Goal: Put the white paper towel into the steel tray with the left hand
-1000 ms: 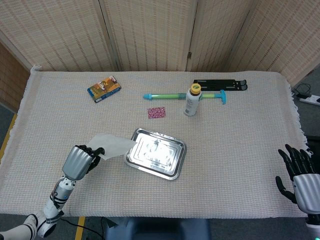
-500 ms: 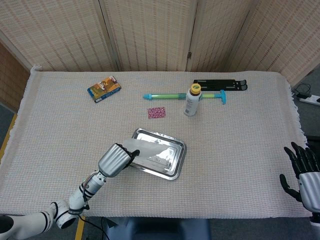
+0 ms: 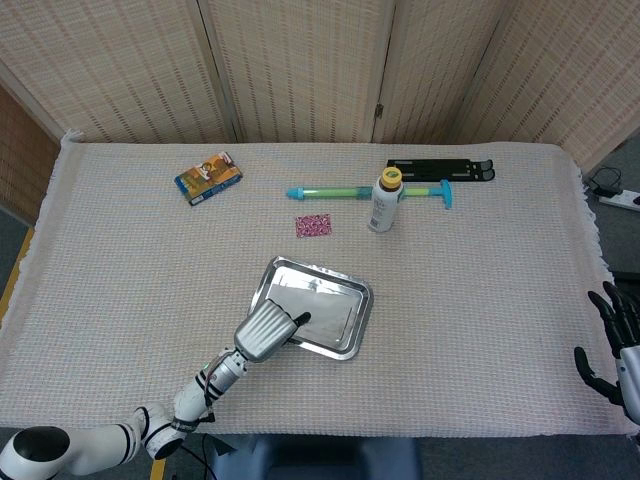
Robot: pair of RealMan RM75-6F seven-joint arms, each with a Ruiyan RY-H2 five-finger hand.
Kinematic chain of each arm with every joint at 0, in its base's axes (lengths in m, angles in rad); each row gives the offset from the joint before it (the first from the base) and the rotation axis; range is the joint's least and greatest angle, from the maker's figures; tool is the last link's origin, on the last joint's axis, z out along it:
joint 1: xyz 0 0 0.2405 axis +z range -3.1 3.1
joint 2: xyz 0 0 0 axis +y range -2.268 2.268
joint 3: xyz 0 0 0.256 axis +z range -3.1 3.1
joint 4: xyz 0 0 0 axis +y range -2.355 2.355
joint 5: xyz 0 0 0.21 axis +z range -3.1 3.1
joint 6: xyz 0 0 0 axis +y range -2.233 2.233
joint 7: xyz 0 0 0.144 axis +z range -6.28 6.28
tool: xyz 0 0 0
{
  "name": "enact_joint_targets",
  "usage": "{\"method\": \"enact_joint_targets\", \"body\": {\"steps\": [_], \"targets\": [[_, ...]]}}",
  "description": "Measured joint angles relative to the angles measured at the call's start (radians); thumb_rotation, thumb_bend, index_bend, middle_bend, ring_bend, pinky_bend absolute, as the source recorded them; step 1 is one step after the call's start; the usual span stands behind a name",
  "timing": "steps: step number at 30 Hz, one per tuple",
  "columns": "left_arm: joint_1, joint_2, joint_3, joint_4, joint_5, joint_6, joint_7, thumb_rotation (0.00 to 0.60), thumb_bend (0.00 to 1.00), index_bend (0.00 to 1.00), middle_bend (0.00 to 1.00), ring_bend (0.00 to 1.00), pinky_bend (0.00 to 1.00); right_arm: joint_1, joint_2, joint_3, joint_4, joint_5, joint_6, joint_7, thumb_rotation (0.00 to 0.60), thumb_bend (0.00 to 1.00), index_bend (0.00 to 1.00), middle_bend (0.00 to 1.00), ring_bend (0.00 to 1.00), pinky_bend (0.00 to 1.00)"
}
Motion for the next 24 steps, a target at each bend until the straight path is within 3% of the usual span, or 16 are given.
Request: {"method": "enact_joint_targets", "body": {"steps": [1, 3, 7, 24], "targets": [[-0.001, -0.006, 0.002, 0.008, 0.000, -0.001, -0.003, 0.600, 0.63, 0.38, 1.00, 1.00, 1.00, 0.000, 0.000, 0.000, 0.000, 0.000, 0.000, 0.001, 0.600, 0.51, 0.00, 0.00, 0.00, 0.00], [-0.002, -0.016, 0.006, 0.019, -0.002, -0.006, -0.006, 0.600, 0.43, 0.26, 1.00, 1.00, 1.00, 0.000, 0.001, 0.000, 0.000, -0.001, 0.000, 0.002, 0.600, 0.51, 0.00, 0.00, 0.00, 0.00], [0.000, -0.025, 0.008, 0.030, -0.002, 0.008, -0.011, 0.600, 0.25, 0.15, 1.00, 1.00, 1.00, 0.000, 0.000, -0.001, -0.002, -0.004, -0.002, -0.002, 0.600, 0.51, 0.00, 0.00, 0.00, 0.00], [0.005, 0.006, 0.003, -0.071, -0.002, 0.032, 0.034, 0.600, 0.23, 0.16, 1.00, 1.00, 1.00, -0.001, 0.002, -0.002, -0.003, -0.009, -0.003, 0.001, 0.600, 0.51, 0.00, 0.00, 0.00, 0.00]]}}
